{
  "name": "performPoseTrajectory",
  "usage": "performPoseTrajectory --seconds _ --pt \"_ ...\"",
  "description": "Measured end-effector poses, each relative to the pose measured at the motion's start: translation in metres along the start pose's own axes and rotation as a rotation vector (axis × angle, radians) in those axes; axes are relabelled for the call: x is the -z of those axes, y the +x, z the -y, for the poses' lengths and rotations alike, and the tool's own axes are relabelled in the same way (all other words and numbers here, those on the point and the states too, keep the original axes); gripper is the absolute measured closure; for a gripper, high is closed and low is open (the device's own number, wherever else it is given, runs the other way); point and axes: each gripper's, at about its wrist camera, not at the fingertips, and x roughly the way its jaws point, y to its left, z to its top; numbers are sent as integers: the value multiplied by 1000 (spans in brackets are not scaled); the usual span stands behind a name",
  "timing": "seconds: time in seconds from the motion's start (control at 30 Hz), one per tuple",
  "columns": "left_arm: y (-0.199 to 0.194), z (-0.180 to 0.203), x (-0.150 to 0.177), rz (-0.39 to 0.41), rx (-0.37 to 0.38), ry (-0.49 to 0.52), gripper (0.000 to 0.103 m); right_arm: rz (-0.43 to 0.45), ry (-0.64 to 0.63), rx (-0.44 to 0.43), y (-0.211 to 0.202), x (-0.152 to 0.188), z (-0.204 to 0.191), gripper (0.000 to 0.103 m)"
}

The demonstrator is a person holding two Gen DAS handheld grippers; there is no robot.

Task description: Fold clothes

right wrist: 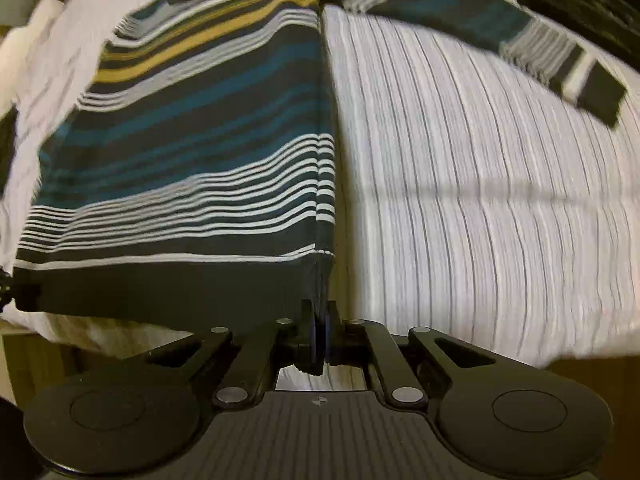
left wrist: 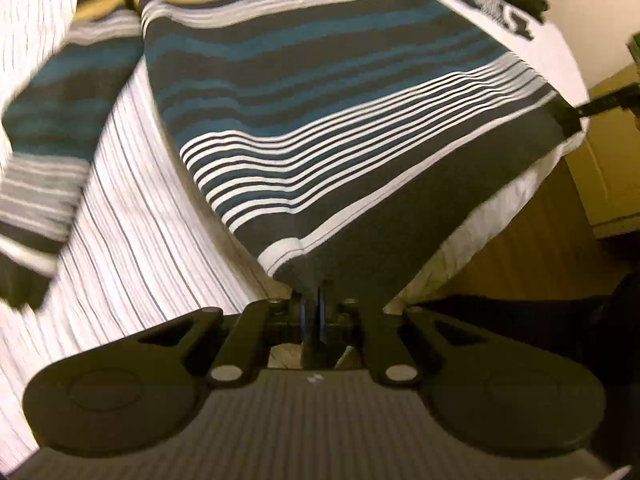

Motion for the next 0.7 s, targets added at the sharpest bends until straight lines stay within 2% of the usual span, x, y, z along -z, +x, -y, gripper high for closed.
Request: performPoseTrajectory --seconds 0.1,0.17,0.23,0.27,0.3,0.33,0.43,0.5,0.57,0.7 --pt "13 -4 -1 -38 -4 -46 98 -30 45 -5 20 6 3 101" --pt "10 -7 -2 -51 -24 -43 98 -46 30 0 27 -3 -2 100" --pt "-3 -15 0 -52 -63 -52 95 -49 -3 40 30 -15 -8 98" --pt "-10 -21 2 -46 -89 -63 93 -39 -29 71 28 -20 -12 75" --pt "-18 -29 4 -37 -117 -79 91 -23 -60 106 25 -25 -16 58" --pt "-25 -36 6 -28 -144 -94 89 1 -86 124 22 -30 -20 25" --pt "-47 -68 7 4 -242 -112 78 88 -151 115 10 -47 -39 22" --pt "-59 -91 6 33 -304 -103 69 137 -179 54 7 -64 -61 22" --pt "-64 -116 2 49 -356 -96 64 183 -209 -6 9 -79 -89 22" --pt "-52 -174 0 56 -378 -83 58 250 -298 -121 23 -100 -172 22"
